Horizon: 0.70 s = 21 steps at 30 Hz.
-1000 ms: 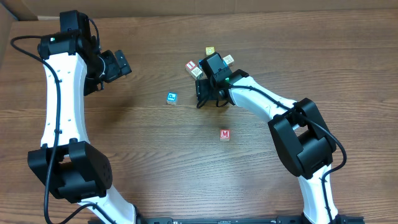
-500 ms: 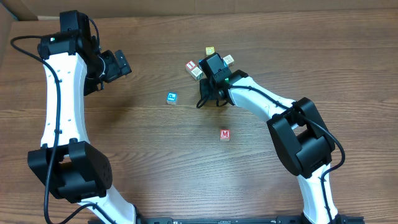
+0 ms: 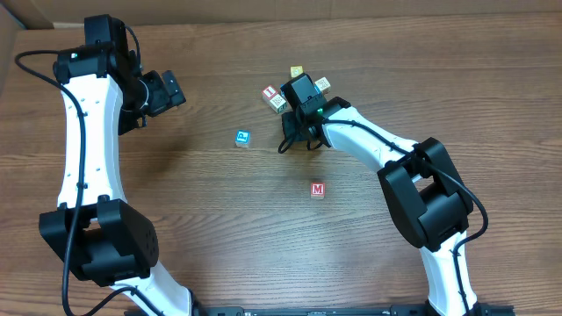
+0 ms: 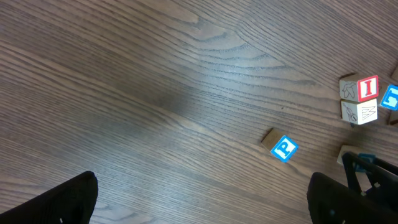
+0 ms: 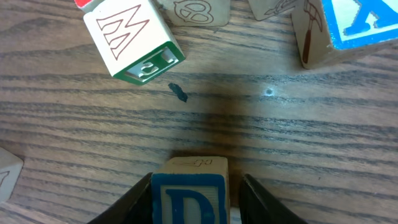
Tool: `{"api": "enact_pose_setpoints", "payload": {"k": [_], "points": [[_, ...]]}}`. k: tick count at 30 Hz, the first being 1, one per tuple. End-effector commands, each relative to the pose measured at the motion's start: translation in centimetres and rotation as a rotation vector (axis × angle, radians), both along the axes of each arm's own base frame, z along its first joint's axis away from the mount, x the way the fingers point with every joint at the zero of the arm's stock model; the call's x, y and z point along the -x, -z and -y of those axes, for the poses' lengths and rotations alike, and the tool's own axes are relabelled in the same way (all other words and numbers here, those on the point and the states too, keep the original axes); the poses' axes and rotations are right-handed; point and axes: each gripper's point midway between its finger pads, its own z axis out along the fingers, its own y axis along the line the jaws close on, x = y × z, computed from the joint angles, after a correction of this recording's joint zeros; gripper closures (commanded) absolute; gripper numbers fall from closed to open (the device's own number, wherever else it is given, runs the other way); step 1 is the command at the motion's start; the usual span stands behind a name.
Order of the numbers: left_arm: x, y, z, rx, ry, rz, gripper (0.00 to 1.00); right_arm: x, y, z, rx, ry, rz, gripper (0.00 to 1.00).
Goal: Flip 4 blocks
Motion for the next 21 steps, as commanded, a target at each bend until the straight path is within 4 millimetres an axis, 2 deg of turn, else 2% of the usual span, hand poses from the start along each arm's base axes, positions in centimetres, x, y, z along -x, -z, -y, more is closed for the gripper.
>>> {"api": "enact_pose_setpoints", "payload": {"k": [1, 7, 12, 14, 17, 21], "points": [[0.1, 0.4, -0.1, 0.0, -0.016, -0.013, 0.0, -1.2, -2.6, -0.5, -0.025, -0.002, 0.063, 0.59], [0.1, 0.4, -0.1, 0.0, -0.016, -0.013, 0.0, -2.1, -3.1, -0.4, -0.022, 0.008, 0.102, 0.62], [0.1, 0.4, -0.1, 0.0, -0.016, -0.013, 0.0, -1.9, -3.5, -0.3, -0.01, -0.013, 0.107, 0.75], [0.1, 0.4, -0.1, 0.0, -0.016, -0.013, 0.0, -1.8, -4.1, -0.3, -0.012, -0.013, 0.11, 0.75], [0.1, 0.4, -0.1, 0.0, -0.016, -0.013, 0.0, -1.5, -6.3, -0.2, -0.025, -0.014, 0.128, 0.75], [0.1, 0.4, -0.1, 0.0, -0.016, -0.013, 0.0, 0.1, -11.5, 0.0, -0.066, -0.026, 0.156, 0.75]]}}
